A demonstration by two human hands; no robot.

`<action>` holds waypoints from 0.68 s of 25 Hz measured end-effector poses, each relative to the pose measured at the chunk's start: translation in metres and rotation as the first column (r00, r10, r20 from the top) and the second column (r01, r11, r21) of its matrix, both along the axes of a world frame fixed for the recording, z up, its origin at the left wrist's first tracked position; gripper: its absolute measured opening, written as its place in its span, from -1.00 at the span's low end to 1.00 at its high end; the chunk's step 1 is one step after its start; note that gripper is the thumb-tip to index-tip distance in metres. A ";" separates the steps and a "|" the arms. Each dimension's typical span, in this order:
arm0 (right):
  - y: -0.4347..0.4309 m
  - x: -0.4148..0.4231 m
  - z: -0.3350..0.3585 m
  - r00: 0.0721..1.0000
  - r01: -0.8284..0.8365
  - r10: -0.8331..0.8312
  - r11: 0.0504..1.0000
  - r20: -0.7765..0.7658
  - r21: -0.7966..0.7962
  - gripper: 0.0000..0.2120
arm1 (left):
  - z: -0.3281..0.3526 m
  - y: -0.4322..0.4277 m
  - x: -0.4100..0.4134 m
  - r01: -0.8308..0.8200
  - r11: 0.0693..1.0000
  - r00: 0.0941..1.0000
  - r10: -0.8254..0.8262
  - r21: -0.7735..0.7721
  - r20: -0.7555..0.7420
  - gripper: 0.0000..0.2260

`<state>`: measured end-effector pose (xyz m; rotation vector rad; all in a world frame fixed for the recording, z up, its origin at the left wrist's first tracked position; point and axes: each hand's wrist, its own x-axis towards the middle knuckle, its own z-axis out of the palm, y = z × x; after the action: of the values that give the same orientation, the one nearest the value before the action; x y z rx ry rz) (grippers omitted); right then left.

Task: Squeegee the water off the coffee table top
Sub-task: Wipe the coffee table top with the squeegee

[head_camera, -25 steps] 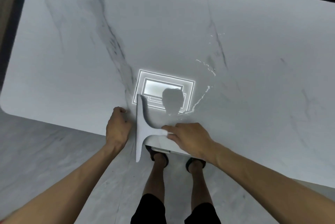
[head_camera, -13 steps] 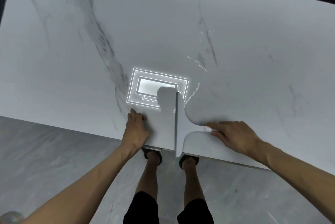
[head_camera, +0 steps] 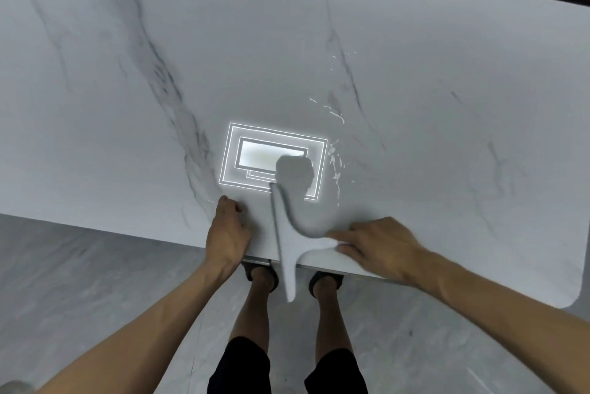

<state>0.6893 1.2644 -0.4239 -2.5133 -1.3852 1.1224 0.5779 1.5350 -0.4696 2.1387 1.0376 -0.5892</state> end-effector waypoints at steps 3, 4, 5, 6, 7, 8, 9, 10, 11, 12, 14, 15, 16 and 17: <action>0.036 -0.021 -0.020 0.991 -0.129 0.128 0.992 -0.040 -0.011 -0.68 | 0.000 -0.005 0.000 -0.006 1.000 1.000 0.006 -0.002 0.019 -0.77; 0.033 -0.021 -0.023 0.991 -0.127 0.126 0.992 -0.035 -0.023 -0.70 | -0.001 -0.008 0.001 0.006 1.000 1.000 -0.006 -0.003 0.017 -0.76; 0.025 -0.017 -0.025 0.995 -0.098 0.097 0.995 -0.035 -0.035 -0.71 | -0.003 -0.011 0.002 0.024 1.000 1.000 -0.024 0.001 0.007 -0.75; 0.011 -0.010 -0.025 0.997 -0.062 0.060 0.997 -0.041 -0.047 -0.71 | -0.005 -0.015 0.003 0.045 0.999 0.999 -0.045 0.011 -0.008 -0.75; -0.006 -0.001 -0.024 0.999 -0.031 0.029 0.998 -0.039 -0.054 -0.70 | -0.006 -0.020 0.005 0.069 0.997 0.997 -0.069 0.023 -0.023 -0.74; -0.026 0.010 -0.022 1.000 -0.012 0.011 0.998 -0.025 -0.059 -0.68 | -0.008 -0.027 0.008 0.099 0.995 0.995 -0.098 0.032 -0.034 -0.74; -0.046 0.022 -0.018 1.000 0.002 -0.002 0.998 -0.009 -0.070 -0.67 | -0.009 -0.034 0.011 0.135 0.990 0.990 -0.133 0.039 -0.044 -0.73; -0.064 0.033 -0.012 1.000 0.017 -0.016 0.996 0.006 -0.087 -0.66 | -0.010 -0.040 0.014 0.166 0.985 0.985 -0.163 0.044 -0.052 -0.73; -0.083 0.045 -0.006 0.999 0.034 -0.032 0.993 0.020 -0.109 -0.64 | -0.010 -0.047 0.017 0.183 0.982 0.982 -0.180 0.047 -0.058 -0.73; -0.099 0.055 -0.001 0.998 0.051 -0.047 0.990 0.036 -0.134 -0.63 | -0.009 -0.053 0.020 0.190 0.981 0.981 -0.187 0.045 -0.059 -0.73; -0.126 0.073 0.007 0.996 0.070 -0.057 0.982 0.075 -0.173 -0.62 | -0.009 -0.062 0.024 0.189 0.982 0.981 -0.187 0.028 -0.051 -0.72; -0.137 0.081 0.011 0.994 0.069 -0.052 0.980 0.095 -0.189 -0.61 | -0.009 -0.067 0.026 0.182 0.983 0.982 -0.181 0.017 -0.045 -0.71; -0.146 0.088 0.015 0.993 0.063 -0.041 0.977 0.112 -0.206 -0.61 | -0.008 -0.072 0.028 0.171 0.985 0.985 -0.170 0.005 -0.039 -0.71; -0.153 0.095 0.019 0.992 0.053 -0.025 0.974 0.127 -0.220 -0.60 | -0.007 -0.076 0.030 0.157 0.988 0.987 -0.157 -0.005 -0.033 -0.72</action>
<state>0.7840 1.1115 -0.4052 -2.7975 -1.2952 1.1951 0.6075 1.4588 -0.4765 2.2286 0.8906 -0.7020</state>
